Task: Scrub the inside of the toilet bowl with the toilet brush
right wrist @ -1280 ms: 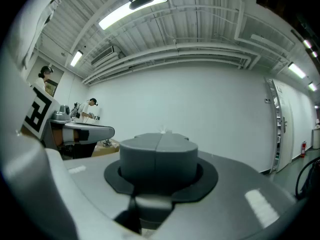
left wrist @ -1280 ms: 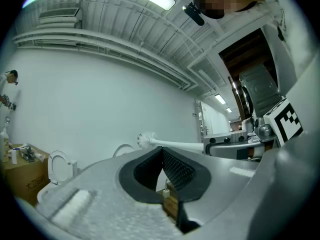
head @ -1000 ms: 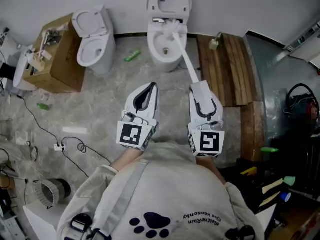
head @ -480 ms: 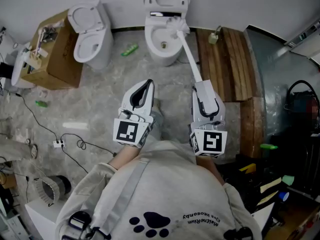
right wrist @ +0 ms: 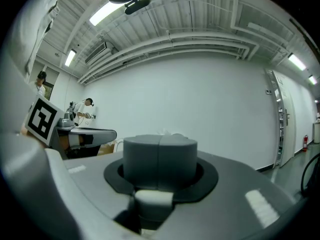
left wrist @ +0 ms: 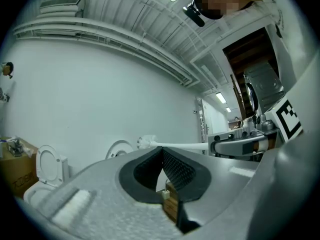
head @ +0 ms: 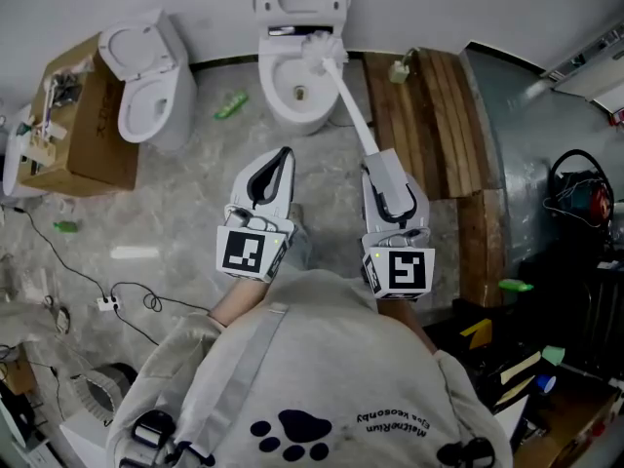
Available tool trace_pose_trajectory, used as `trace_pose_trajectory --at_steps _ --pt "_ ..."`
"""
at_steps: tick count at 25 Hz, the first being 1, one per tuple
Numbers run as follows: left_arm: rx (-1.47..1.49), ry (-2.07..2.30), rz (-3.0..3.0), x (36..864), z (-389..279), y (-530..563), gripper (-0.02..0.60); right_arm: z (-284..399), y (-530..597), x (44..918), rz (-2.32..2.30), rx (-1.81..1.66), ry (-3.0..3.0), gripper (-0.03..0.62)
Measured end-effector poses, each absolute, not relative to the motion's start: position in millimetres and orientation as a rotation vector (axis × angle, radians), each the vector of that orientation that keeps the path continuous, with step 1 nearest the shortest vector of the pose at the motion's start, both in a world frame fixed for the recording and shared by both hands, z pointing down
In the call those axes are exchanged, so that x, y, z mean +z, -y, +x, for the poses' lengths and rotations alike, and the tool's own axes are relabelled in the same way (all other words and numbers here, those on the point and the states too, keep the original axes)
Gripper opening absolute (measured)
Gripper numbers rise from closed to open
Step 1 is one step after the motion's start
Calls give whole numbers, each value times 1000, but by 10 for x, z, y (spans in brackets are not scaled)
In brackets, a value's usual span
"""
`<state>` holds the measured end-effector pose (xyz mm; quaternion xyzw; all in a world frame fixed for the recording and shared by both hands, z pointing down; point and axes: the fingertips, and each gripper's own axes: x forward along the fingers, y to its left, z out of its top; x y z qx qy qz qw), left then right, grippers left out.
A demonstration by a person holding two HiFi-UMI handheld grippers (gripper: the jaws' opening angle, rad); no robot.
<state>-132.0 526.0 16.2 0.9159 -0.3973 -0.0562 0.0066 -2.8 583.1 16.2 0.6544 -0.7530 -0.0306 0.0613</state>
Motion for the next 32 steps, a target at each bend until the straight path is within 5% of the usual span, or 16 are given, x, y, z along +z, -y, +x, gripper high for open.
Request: trace_pose_trajectory --at_steps 11,32 --pt "-130 1095 2902 240 -1117 -3796 -6 116 -4514 160 2027 -80 2212 149" --pt "-113 1112 2886 540 -1022 -2778 -6 272 -3348 426 1974 -28 2246 149"
